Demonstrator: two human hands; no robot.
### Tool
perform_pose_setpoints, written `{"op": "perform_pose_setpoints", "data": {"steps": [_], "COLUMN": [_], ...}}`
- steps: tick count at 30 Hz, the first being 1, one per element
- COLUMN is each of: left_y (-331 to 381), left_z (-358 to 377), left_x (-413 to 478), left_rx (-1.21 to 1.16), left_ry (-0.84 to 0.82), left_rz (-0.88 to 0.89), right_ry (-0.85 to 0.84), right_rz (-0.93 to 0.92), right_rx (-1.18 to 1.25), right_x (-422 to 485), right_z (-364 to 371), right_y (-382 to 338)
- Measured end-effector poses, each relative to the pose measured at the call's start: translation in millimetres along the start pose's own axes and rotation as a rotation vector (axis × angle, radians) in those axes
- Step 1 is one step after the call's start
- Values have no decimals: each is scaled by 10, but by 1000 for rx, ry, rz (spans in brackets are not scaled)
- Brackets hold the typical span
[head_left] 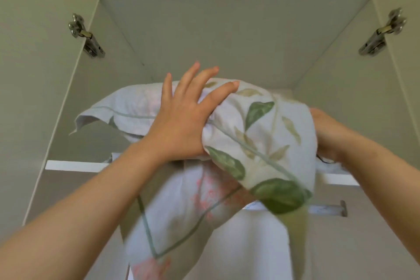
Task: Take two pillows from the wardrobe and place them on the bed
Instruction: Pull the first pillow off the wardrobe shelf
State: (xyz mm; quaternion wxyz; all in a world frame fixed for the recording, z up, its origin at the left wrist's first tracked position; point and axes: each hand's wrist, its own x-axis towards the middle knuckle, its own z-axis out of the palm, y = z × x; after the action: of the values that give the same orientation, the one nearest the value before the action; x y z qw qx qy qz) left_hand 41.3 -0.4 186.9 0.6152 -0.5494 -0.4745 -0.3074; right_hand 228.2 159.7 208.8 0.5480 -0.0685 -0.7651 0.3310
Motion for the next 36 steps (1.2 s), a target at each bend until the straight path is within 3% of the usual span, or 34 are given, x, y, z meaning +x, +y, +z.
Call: {"op": "perform_pose_setpoints", "data": {"steps": [4,6,8,10,11,12,14,15,16,17,19,21,23,31,36], "left_y": [48,148,197,117,51,-3,-150,-209,-224,-207,-185,-151,-120,9,-22], "left_z": [67,132,127,-74,-223,-368,-465,-401,-298,-185,84,303,437,449,546], "left_x": [42,-4,-90,-126,-114,-87,36,124,227,326,445,461,406,97,-299], "left_rx": [-38,-47,-77,-248,-407,-621,-873,-763,-542,-315,-72,-27,12,10,-50], "left_ry": [-147,-190,-311,-554,-654,-653,-355,-181,-109,-137,-352,-529,-543,-128,188], "left_rz": [-95,-107,-19,45,1,-121,-373,-436,-475,-497,-571,-689,-737,-476,-334], "right_ry": [164,87,-32,-89,-97,-82,-38,-16,4,31,94,143,186,331,564], "right_rz": [-46,-116,-169,-139,-79,-6,74,79,76,72,53,32,14,-73,117], "right_rx": [133,98,-198,-527,-674,-765,-761,-717,-696,-705,-729,-719,-671,-446,-442], "right_x": [-16,-38,-10,37,75,95,76,73,74,41,-16,-65,-65,-133,153], "right_z": [-8,164,369,543,585,599,616,633,657,692,752,769,728,644,482], "right_y": [-515,-812,-872,-746,-608,-465,-253,-194,-150,-132,-75,-8,65,250,172]}}
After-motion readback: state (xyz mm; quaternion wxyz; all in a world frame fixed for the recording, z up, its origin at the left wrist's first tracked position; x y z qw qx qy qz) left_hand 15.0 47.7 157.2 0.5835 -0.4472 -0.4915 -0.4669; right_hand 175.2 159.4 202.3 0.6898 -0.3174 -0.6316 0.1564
